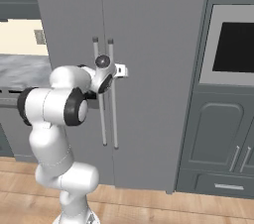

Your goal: Place one of the steaks on the plate and the other in the bowl. Then place the bowl in the fridge.

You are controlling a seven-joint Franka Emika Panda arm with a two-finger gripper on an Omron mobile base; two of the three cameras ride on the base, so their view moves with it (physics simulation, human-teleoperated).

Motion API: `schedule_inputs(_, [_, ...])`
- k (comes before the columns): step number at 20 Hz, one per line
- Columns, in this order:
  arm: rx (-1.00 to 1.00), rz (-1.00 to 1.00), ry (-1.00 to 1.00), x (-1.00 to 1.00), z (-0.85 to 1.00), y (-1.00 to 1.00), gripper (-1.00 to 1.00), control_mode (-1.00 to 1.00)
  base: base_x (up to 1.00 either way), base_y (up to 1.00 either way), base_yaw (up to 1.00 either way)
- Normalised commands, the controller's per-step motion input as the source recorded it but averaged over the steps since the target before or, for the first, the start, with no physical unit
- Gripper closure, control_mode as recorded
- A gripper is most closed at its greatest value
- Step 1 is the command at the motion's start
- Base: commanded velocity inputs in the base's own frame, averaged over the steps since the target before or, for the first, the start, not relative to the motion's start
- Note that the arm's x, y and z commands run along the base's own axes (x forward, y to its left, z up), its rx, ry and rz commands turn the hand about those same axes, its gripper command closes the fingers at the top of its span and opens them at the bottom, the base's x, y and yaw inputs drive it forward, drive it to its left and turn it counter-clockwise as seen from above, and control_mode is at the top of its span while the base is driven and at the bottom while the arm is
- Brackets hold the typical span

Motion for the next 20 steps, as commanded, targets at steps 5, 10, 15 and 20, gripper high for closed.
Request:
schedule_inputs(5, [0.08, 0.0, -0.03, -0.63, 0.37, -0.37, 1.0, -1.0, 0.0, 0.0, 0.0])
schedule_inputs(10, [0.2, 0.04, 0.0, -0.77, 0.46, -0.61, 1.0, -1.0, 0.0, 0.0, 0.0])
schedule_inputs(15, [0.12, 0.06, 0.0, -0.94, 0.6, -0.58, 1.0, -1.0, 0.0, 0.0, 0.0])
schedule_inputs(20, [0.02, 0.05, 0.0, -0.63, 0.47, -0.46, 1.0, -1.0, 0.0, 0.0, 0.0])
